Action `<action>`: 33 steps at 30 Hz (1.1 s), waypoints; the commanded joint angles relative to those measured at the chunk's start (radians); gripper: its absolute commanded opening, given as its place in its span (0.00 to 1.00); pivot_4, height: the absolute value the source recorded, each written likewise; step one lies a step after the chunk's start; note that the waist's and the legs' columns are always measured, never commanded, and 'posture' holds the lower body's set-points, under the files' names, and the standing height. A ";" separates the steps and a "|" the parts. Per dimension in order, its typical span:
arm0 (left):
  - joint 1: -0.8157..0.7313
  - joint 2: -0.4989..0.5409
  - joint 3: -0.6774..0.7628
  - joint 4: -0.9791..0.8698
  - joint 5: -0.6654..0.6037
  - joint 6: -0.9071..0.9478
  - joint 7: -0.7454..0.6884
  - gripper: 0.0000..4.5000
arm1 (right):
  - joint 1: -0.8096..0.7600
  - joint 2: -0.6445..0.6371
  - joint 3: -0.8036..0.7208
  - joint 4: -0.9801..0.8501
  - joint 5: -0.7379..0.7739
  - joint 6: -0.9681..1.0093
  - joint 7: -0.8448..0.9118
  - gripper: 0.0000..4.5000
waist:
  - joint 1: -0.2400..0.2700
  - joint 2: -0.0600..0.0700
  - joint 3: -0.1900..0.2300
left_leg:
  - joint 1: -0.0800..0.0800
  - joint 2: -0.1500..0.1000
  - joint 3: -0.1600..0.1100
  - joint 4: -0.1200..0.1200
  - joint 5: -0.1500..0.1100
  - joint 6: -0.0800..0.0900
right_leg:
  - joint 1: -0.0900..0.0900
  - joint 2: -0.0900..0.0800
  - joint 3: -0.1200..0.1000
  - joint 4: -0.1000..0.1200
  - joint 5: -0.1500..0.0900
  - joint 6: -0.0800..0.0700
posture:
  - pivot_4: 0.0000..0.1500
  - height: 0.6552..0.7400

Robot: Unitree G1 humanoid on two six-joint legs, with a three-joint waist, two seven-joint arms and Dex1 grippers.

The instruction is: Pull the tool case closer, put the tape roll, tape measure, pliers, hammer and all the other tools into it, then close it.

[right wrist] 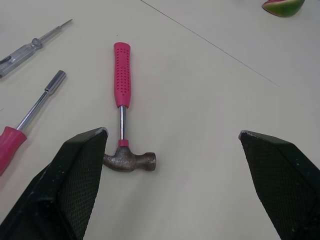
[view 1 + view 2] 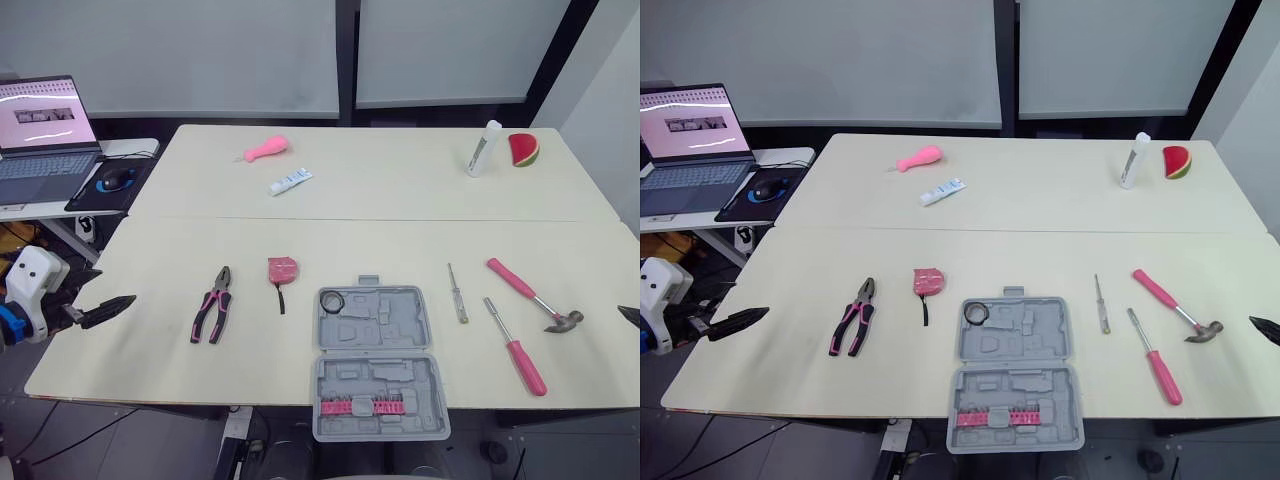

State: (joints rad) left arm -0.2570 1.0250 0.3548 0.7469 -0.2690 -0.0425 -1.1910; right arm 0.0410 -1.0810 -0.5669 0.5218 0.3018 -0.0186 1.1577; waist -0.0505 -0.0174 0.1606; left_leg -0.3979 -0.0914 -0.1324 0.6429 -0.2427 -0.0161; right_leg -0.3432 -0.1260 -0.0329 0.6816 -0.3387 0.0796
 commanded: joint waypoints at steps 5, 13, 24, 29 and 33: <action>0.055 -0.016 0.022 -0.148 -0.041 0.066 0.005 0.99 | -0.016 0.050 0.038 -0.289 0.072 0.115 -0.028 1.00 | -0.003 0.001 0.000 | 0.000 0.000 0.000 0.000 0.000 0.000 | 0.000 0.000 0.000 0.000 0.000 0.000 | 1.00 1.00; 0.387 -0.097 0.137 -0.586 -0.152 0.245 0.062 0.99 | -0.205 0.139 0.258 -0.675 0.186 0.324 -0.067 1.00 | -0.004 0.002 0.000 | -0.001 0.001 0.000 0.000 0.000 0.000 | -0.002 -0.001 0.007 0.000 0.000 -0.001 | 1.00 1.00; 0.726 -0.285 0.166 -1.024 -0.223 0.389 0.196 0.99 | -0.463 0.301 0.537 -0.943 0.277 0.508 -0.128 1.00 | 0.047 0.000 0.000 | -0.002 -0.002 -0.001 0.001 -0.002 0.000 | -0.009 0.000 0.016 -0.003 0.001 -0.001 | 1.00 1.00; 0.697 -0.364 0.089 -1.130 -0.250 0.472 0.300 0.99 | -0.441 0.296 0.546 -0.933 0.239 0.484 -0.126 1.00 | 0.050 -0.001 0.000 | -0.002 -0.002 -0.001 0.001 -0.002 0.001 | -0.009 0.000 0.017 -0.003 0.001 0.000 | 1.00 1.00; 0.600 -0.487 -0.038 -1.199 -0.224 0.535 0.468 0.99 | -0.412 0.305 0.537 -0.947 0.222 0.485 -0.152 1.00 | 0.050 -0.002 0.000 | -0.002 -0.002 0.000 0.001 -0.002 0.001 | -0.007 0.001 0.018 -0.002 0.001 0.000 | 1.00 1.00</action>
State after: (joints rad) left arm 0.3642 0.5493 0.3449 -0.4084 -0.5030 0.4786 -0.7883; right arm -0.3685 -0.7776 -0.0073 -0.3911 0.5253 0.4850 1.0193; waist -0.0008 -0.0189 0.1603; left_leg -0.3997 -0.0934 -0.1320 0.6440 -0.2449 -0.0157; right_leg -0.3491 -0.1244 -0.0149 0.6797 -0.3375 0.0793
